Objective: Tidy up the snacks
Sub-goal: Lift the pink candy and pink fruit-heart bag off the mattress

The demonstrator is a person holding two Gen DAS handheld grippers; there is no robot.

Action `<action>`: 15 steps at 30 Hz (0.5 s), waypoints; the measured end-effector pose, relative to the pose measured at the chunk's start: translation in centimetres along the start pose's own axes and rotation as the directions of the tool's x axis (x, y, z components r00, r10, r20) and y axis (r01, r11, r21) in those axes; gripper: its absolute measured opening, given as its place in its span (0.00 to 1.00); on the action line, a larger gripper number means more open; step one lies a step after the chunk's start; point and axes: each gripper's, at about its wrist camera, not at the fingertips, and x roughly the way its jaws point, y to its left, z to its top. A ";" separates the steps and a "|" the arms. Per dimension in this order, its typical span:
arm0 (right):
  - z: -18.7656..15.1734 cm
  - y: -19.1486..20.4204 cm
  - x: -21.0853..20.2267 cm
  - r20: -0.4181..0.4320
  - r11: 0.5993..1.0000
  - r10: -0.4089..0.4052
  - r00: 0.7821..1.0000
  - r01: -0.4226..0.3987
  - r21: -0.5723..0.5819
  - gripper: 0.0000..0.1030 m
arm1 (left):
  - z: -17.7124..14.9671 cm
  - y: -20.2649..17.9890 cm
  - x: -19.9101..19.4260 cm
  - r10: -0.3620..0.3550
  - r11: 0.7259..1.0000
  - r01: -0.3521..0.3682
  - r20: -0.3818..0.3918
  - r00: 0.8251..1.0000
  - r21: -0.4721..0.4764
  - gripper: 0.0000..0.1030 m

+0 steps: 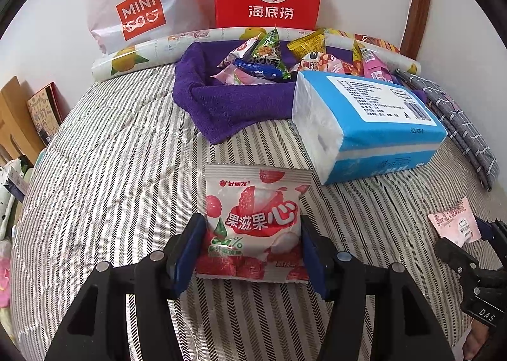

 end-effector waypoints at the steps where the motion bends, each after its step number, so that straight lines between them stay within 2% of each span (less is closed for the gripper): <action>1: 0.0 0.0 0.0 0.000 1.000 -0.001 1.000 0.001 0.000 0.70 | 0.0 0.0 0.0 -0.005 1.000 0.005 0.001 1.000 -0.002 0.54; 8: 0.4 -0.5 -0.1 -0.018 1.000 0.004 1.000 -0.003 0.024 0.62 | -0.1 0.7 -0.6 -0.032 0.999 0.032 -0.003 0.999 -0.034 0.53; 15: 1.1 -0.4 -1.2 0.000 0.999 0.013 1.000 -0.013 0.032 0.61 | 0.0 1.3 -1.9 -0.060 0.997 0.059 -0.006 0.998 -0.056 0.53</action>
